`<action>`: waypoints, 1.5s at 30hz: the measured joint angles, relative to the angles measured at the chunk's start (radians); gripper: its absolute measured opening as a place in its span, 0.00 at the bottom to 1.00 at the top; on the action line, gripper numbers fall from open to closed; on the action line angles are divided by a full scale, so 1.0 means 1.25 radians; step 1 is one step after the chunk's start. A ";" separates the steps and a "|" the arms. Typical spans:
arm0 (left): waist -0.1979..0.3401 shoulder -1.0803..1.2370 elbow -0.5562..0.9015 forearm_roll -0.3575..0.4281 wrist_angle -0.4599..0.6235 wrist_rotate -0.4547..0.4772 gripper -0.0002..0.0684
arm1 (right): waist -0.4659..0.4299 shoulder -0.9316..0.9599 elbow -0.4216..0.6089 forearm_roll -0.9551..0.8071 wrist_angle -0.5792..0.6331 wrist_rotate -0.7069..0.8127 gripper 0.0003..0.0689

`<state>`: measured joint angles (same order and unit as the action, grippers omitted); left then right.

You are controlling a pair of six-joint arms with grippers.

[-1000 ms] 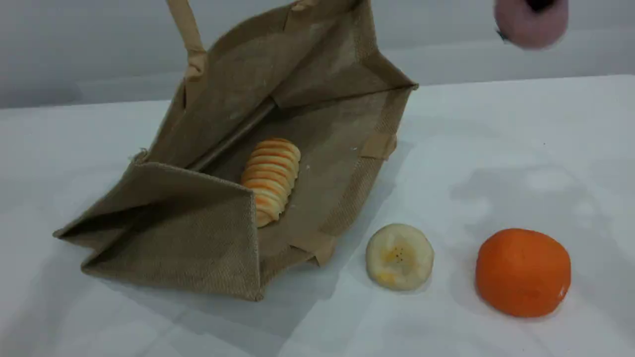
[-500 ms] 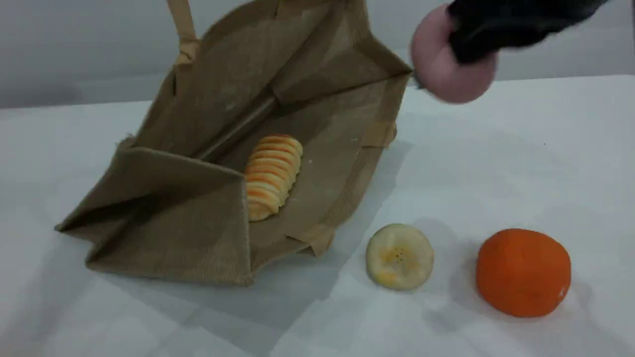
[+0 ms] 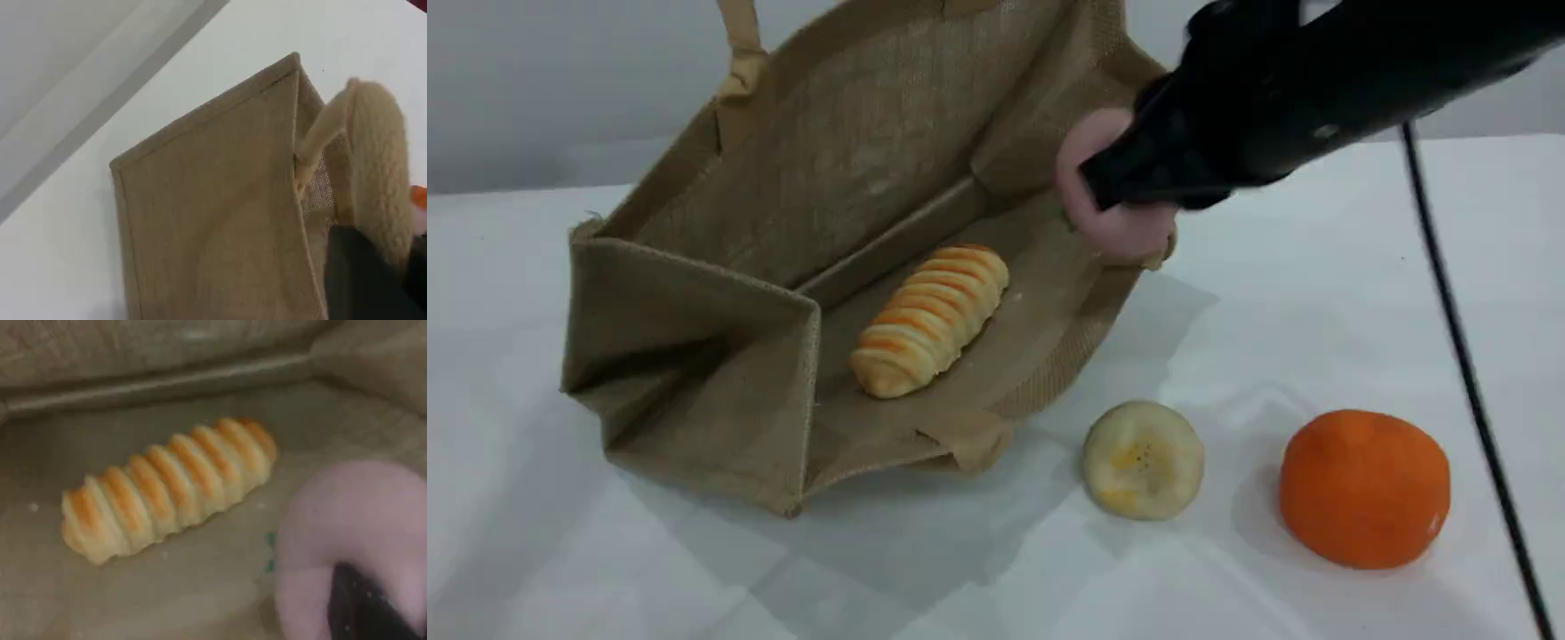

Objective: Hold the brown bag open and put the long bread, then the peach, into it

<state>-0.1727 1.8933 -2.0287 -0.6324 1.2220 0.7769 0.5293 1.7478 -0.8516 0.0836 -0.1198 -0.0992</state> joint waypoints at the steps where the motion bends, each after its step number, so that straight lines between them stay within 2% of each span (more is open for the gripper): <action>1: 0.000 0.000 0.000 0.000 0.000 0.000 0.15 | 0.000 0.020 -0.015 0.000 0.002 0.000 0.03; 12: 0.000 0.000 0.000 0.000 -0.001 0.000 0.15 | 0.009 0.183 -0.174 -0.001 0.007 0.000 0.03; 21: 0.000 0.000 0.000 0.000 -0.001 -0.001 0.15 | 0.042 0.231 -0.278 0.002 0.030 0.018 0.06; 24: 0.000 0.000 0.000 0.000 -0.001 -0.001 0.15 | 0.046 0.247 -0.293 0.003 0.046 0.034 0.16; 32: 0.000 0.000 0.000 0.000 -0.001 -0.001 0.15 | 0.046 0.240 -0.304 0.022 0.075 0.037 0.69; 35: 0.000 0.000 0.000 0.001 0.000 -0.001 0.15 | 0.046 0.225 -0.307 0.022 0.111 0.037 0.82; 41: 0.000 0.000 0.000 0.003 0.000 -0.001 0.15 | 0.035 0.149 -0.307 0.017 0.173 0.036 0.84; 45: 0.000 0.000 0.000 0.003 0.000 -0.002 0.15 | -0.005 0.076 -0.307 0.008 0.247 0.034 0.84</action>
<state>-0.1727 1.8933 -2.0287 -0.6287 1.2216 0.7739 0.5233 1.8424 -1.2355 0.0930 0.1892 -0.0563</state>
